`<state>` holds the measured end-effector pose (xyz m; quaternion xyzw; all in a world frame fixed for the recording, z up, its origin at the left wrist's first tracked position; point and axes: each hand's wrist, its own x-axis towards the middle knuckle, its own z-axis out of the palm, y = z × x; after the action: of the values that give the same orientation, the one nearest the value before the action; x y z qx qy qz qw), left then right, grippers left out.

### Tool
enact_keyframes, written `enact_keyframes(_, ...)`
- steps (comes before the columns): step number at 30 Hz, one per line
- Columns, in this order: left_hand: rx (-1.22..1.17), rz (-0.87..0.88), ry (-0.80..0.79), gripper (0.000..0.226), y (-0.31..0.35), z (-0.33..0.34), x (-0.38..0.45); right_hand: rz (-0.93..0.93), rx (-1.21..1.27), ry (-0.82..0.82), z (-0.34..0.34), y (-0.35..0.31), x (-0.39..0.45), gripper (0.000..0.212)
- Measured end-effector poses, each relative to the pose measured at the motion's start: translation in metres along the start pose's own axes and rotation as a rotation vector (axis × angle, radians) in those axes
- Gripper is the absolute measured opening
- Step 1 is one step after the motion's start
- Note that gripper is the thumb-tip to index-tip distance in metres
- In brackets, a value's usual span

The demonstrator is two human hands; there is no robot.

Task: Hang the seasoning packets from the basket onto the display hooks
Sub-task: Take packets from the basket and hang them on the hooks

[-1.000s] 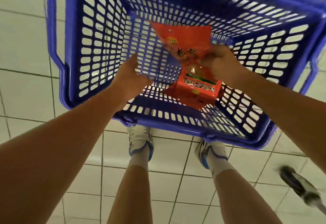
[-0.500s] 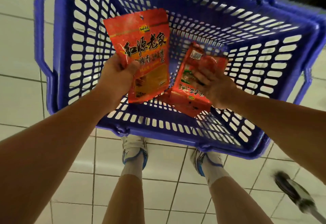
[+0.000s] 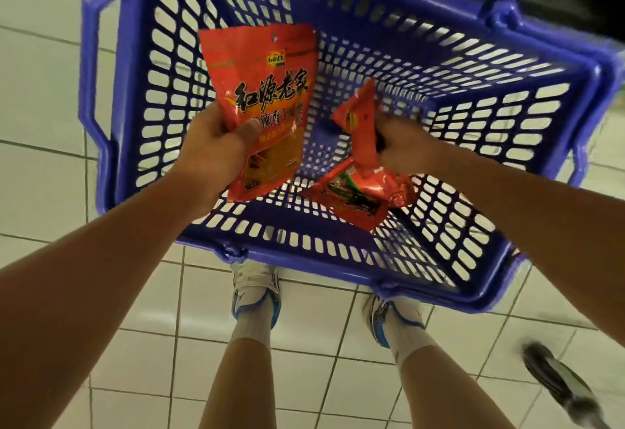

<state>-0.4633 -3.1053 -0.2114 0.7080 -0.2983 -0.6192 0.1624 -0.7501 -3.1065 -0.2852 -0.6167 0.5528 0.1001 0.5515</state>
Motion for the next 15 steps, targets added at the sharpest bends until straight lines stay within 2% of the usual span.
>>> enact_keyframes(2,-0.023,0.003,0.016,0.019,0.016,-0.005,-0.016,0.081,0.503,-0.072,-0.03,-0.028,-0.022,0.03)
enact_keyframes(4,-0.061,0.006,0.005,0.018,0.035,-0.01,-0.034,0.127,0.928,-0.103,-0.059,-0.049,-0.056,0.047)
enact_keyframes(6,-0.087,0.019,-0.01,0.019,0.059,-0.014,-0.056,0.133,1.229,-0.136,-0.081,-0.068,-0.093,0.058)
enact_keyframes(10,-0.162,0.025,-0.021,0.013,0.11,-0.012,-0.112,0.142,1.439,-0.005,-0.115,-0.123,-0.17,0.04)
enact_keyframes(12,-0.231,0.013,-0.014,0.015,0.139,-0.01,-0.147,0.14,1.452,0.086,-0.137,-0.152,-0.208,0.06)
enact_keyframes(15,-0.311,0.028,0.018,0.033,0.179,-0.004,-0.201,0.058,1.42,0.16,-0.172,-0.196,-0.266,0.086)
